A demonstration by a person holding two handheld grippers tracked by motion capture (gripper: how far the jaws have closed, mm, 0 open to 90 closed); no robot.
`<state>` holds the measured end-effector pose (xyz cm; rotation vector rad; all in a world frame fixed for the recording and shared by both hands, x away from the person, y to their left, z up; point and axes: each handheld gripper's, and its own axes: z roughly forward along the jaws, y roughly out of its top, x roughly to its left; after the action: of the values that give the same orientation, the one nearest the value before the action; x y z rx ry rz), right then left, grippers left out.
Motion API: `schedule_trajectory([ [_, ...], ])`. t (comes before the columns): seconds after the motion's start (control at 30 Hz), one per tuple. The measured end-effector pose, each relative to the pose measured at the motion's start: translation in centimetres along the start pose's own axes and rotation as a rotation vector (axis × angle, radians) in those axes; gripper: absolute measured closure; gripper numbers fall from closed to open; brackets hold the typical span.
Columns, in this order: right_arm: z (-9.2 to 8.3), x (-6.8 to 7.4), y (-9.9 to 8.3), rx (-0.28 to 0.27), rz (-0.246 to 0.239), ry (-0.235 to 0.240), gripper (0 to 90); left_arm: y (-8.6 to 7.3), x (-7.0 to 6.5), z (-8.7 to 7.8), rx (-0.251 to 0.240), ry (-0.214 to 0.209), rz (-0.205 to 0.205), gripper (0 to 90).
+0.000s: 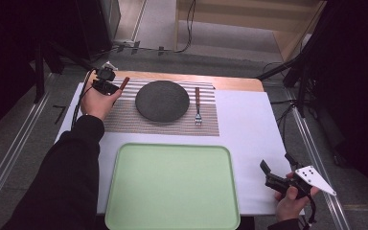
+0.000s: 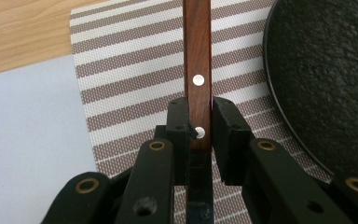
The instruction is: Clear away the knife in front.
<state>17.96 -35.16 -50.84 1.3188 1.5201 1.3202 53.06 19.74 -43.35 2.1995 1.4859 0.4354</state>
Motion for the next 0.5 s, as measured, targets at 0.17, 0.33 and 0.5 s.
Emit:
schedule_trajectory([
  [0.17, 0.0, 0.1, 0.0, 0.003, -0.002, 0.001, 0.0, -0.6, -0.2, -0.6, -0.004, -0.003, 0.015, 77.5],
  [0.33, 0.0, 0.1, 0.0, 0.006, -0.004, 0.0, 0.0, -1.2, -0.1, -1.3, -0.007, -0.013, 0.025, 77.5],
  [0.5, 0.1, 0.1, 0.0, 0.005, -0.01, 0.001, 0.0, -2.1, -0.2, -1.9, -0.025, -0.029, 0.022, 77.5],
])
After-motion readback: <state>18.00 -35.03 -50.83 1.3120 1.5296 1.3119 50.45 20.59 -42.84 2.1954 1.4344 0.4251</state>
